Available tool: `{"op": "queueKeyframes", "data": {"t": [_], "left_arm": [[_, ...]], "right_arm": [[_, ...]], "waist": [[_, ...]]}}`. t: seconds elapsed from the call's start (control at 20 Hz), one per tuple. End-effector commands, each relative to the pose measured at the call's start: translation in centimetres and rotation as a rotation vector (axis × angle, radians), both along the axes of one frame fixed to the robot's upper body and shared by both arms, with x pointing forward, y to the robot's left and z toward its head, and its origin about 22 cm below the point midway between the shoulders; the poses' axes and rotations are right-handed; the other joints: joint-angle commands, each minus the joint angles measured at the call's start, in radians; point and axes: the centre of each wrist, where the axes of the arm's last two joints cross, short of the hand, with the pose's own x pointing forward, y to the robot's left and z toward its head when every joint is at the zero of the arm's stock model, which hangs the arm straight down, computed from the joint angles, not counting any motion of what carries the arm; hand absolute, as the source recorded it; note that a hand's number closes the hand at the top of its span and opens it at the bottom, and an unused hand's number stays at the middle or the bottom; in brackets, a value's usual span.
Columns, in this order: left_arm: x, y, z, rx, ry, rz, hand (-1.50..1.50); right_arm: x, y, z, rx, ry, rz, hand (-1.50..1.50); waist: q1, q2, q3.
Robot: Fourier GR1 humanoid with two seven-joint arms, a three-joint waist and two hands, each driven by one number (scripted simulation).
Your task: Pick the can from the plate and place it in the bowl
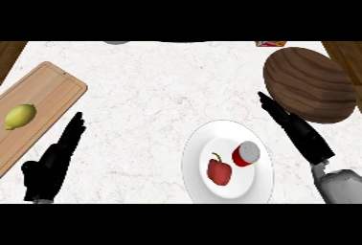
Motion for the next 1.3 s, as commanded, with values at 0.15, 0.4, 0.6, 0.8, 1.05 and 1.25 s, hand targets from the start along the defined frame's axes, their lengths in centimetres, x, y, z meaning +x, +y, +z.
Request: {"op": "queueKeyframes", "data": {"t": [0.15,0.4,0.6,0.8,1.05,1.25], "left_arm": [[4.1,0.6,5.3,-0.061,-0.260,0.055,0.00],[4.7,2.8,6.4,-0.107,-0.338,0.142,0.00],[5.9,4.6,5.6,-0.116,-0.351,0.147,0.00],[5.3,4.5,6.8,-0.111,-0.361,0.149,0.00],[7.3,5.1,6.6,-0.094,-0.350,0.153,0.00],[6.6,5.2,6.7,-0.106,-0.348,0.142,0.00]], "right_arm": [[-2.1,11.5,1.7,0.336,-0.039,0.432,-1.50],[-3.3,11.9,4.4,0.196,-0.481,0.197,-1.50],[-8.4,13.5,1.2,0.148,-0.607,0.265,-1.50],[-12.1,10.3,4.5,-0.008,-0.634,0.269,-1.50],[-12.9,8.3,8.4,-0.290,-0.631,0.209,-1.50],[-14.0,6.2,12.4,-0.487,-0.550,0.183,-1.50]], "waist": [[0.041,-0.021,0.021],[-0.017,-0.039,0.019],[-0.010,-0.022,0.019],[-0.002,-0.027,0.019],[-0.021,-0.024,0.017],[-0.005,-0.023,0.017]]}}
